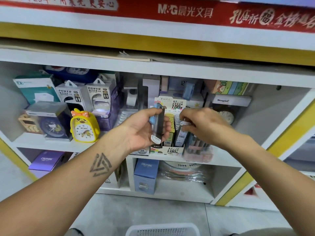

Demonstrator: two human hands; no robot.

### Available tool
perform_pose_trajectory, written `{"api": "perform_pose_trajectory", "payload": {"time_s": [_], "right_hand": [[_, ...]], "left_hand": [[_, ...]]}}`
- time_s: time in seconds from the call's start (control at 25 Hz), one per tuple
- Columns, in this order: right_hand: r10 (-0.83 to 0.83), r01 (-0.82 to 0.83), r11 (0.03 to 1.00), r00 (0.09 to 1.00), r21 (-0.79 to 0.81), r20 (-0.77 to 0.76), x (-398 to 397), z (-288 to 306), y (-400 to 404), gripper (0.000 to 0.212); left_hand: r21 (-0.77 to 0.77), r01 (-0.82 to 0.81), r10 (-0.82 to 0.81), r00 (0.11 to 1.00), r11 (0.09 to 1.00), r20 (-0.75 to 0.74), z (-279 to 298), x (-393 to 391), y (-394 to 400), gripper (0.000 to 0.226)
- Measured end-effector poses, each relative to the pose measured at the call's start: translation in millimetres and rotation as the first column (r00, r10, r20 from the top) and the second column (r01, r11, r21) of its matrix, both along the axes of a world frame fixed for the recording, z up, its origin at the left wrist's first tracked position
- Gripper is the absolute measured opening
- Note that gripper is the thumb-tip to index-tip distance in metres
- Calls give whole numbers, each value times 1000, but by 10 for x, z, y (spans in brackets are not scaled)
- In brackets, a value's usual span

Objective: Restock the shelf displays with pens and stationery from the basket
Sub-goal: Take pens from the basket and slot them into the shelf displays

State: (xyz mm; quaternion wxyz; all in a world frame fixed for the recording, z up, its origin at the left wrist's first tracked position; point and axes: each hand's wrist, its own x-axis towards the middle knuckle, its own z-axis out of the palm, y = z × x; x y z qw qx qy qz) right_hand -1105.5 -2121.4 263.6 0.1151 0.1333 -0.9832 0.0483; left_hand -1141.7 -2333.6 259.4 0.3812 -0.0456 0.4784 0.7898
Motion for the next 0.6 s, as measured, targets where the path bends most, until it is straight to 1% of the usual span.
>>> {"api": "perform_pose_trajectory", "payload": {"time_s": [0.12,0.16,0.24,0.28,0.32,0.4,0.48,0.52,0.56,0.6], "right_hand": [[46,-39,992,998,124,-53,23,-104,-54,14],[77,-68,991,994,113,-75,30,-121,-67,16],[130,-133,991,981,-14,-142,36,-95,-93,17],[161,-176,982,971,-74,-179,41,-76,-114,24],[198,-220,971,958,-93,-207,51,-65,-143,34],[287,-300,953,933,-29,-218,81,-69,-207,51],[323,-311,946,927,87,-192,109,-111,-273,69],[324,-303,944,926,132,-194,122,-141,-304,73],[323,-294,943,922,156,-212,133,-168,-330,73],[326,-292,942,913,167,-245,138,-186,-349,67]], "left_hand": [[42,-35,36,999,999,-32,13,11,1,33],[54,-47,49,998,997,-38,18,11,2,34],[61,-72,75,996,996,-46,25,12,9,36],[61,-88,91,995,994,-48,21,6,15,37],[61,-106,109,993,993,-48,12,-2,24,37],[66,-146,149,988,987,-50,-5,-11,36,37],[98,-165,171,984,982,-57,-19,-8,53,35],[119,-161,169,984,980,-64,-18,7,66,32],[134,-153,164,984,979,-69,-14,24,81,29],[144,-148,160,985,978,-71,-5,36,93,28]]}}
